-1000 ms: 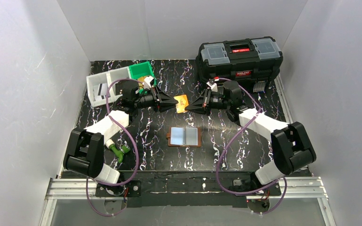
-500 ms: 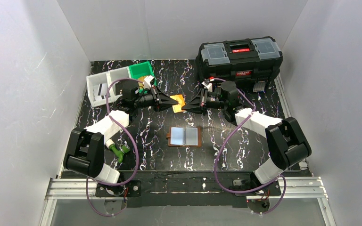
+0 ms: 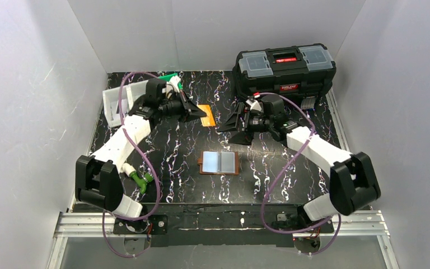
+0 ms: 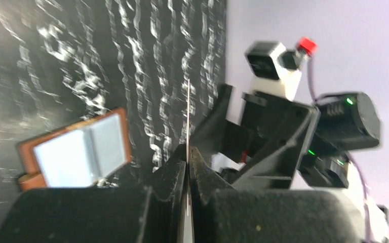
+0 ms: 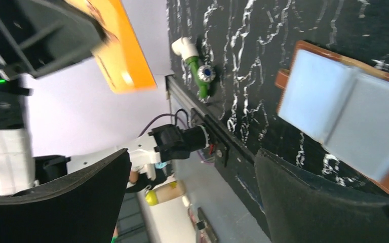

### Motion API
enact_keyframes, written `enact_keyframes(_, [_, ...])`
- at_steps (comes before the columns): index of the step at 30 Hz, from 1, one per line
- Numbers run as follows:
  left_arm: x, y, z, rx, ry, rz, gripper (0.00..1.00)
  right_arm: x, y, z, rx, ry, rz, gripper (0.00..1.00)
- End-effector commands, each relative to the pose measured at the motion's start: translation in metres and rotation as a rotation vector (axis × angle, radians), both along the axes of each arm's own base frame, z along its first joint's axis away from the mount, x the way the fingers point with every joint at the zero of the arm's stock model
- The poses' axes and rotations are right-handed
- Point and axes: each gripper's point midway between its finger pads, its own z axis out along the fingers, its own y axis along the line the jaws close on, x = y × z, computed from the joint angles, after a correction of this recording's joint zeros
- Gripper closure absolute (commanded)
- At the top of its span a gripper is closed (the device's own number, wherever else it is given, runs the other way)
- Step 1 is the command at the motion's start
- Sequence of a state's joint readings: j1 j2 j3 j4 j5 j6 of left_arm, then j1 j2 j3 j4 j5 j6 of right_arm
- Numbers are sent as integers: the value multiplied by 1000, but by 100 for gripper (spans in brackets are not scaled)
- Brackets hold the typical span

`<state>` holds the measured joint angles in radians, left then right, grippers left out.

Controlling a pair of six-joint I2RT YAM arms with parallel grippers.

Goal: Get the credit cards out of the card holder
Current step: Place the credit card in the storage box.

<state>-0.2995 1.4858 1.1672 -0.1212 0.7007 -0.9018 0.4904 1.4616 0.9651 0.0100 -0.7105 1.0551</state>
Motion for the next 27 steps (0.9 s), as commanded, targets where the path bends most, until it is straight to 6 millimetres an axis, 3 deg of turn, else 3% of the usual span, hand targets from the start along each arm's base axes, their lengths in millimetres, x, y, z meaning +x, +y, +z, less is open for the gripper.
enact_keyframes(1, [11, 53, -28, 428, -24, 72, 100, 1, -34, -5, -216, -117, -68, 2])
enact_keyframes(4, [34, 85, -40, 649, -24, 147, 100, 3, -51, -11, -317, -138, -119, 2])
enact_keyframes(10, [86, 130, -54, 965, -40, 254, 100, 0, -75, -17, -426, -182, -184, 1])
enact_keyframes(18, [152, 160, -65, 1233, -44, 331, 100, -9, -98, -24, -533, -197, -209, 2])
enact_keyframes(27, [202, 185, -75, 1446, -104, 361, 100, -20, -108, -26, -561, -187, -220, 0])
